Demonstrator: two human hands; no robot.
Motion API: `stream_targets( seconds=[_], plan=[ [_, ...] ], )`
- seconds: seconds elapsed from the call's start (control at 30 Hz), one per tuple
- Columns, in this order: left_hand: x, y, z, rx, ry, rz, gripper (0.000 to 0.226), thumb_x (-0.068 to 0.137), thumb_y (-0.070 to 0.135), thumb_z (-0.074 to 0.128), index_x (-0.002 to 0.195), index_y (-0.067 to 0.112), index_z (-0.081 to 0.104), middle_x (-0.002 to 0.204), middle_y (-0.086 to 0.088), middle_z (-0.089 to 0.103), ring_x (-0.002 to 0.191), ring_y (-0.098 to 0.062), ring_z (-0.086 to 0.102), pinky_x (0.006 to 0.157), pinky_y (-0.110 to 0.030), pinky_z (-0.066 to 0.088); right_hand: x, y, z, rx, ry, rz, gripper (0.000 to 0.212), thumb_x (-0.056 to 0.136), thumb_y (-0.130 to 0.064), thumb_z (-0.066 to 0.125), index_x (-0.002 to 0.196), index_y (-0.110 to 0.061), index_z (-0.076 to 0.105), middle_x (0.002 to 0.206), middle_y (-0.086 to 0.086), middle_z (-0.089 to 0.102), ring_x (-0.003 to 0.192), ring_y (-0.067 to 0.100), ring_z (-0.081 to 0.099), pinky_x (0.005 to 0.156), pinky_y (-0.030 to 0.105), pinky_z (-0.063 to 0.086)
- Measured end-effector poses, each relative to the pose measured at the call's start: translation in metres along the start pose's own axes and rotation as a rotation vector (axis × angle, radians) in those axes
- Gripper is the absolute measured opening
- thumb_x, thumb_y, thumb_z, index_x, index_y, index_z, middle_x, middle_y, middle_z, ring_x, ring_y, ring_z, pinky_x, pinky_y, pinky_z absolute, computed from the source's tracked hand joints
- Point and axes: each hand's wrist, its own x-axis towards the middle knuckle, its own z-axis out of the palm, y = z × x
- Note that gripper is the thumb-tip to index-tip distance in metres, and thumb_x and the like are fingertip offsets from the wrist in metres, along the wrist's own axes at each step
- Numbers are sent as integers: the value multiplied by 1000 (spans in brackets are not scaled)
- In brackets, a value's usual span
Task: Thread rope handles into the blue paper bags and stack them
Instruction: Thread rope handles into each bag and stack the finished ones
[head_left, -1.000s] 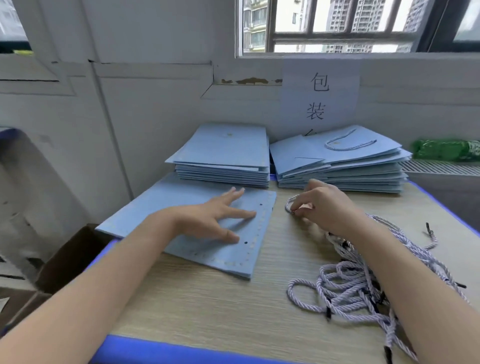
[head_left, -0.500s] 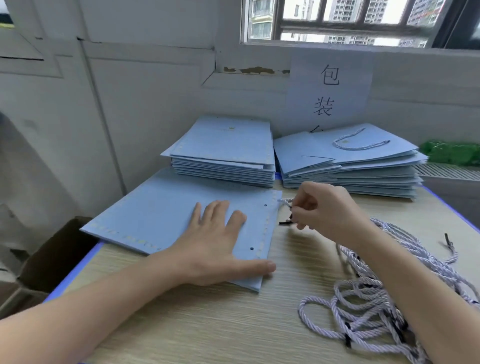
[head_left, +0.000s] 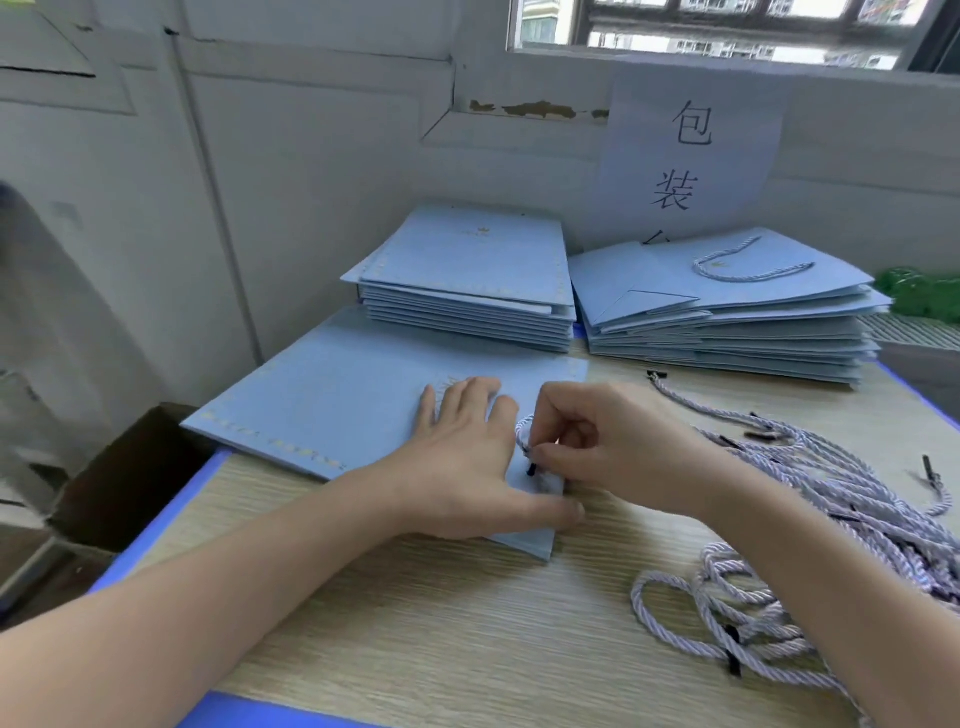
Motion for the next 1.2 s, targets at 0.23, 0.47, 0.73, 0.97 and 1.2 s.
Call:
stream_targets(
  seconds=[0.23, 0.47, 0.73, 0.97, 1.2],
  plan=[
    [0, 3, -6, -118, 15, -9, 91, 56, 75, 44, 128, 21, 32, 124, 6, 24, 130, -13, 18, 116, -45, 11, -1, -4, 6, -54, 52, -103, 14, 81, -11, 68, 77, -24, 68, 65, -12, 58, 60, 4, 48, 59, 12, 37],
    [-1, 4, -16, -265, 20, -30, 93, 42, 76, 45, 123, 33, 33, 127, 11, 30, 124, -7, 26, 113, -40, 21, -6, -4, -6, -105, 0, -141, 27, 82, -8, 57, 80, -29, 73, 77, -8, 53, 64, 5, 47, 60, 20, 34],
    [-6, -2, -37, -490, 69, -52, 42, 53, 60, 62, 71, 21, 62, 81, 7, 62, 82, -10, 55, 75, -30, 41, -6, -2, -14, 320, 115, -95, 21, 81, -8, 55, 75, -22, 69, 69, -7, 51, 52, 8, 44, 50, 21, 35],
    [-9, -4, -43, -629, 80, -60, 36, 82, 28, 63, 49, 17, 56, 40, 11, 35, 41, -4, 29, 41, -14, 22, -6, 1, -17, 260, 66, -19, 20, 73, -37, 61, 70, -21, 73, 57, 10, 42, 48, 13, 31, 48, 27, 21],
    [-10, -6, -42, -616, 93, -73, 40, 59, 47, 61, 64, 8, 67, 61, -3, 44, 67, -15, 38, 65, -33, 28, -8, -15, -12, 437, -74, 165, 20, 76, -29, 72, 61, -18, 69, 48, -7, 43, 47, 12, 27, 48, 29, 15]
  ],
)
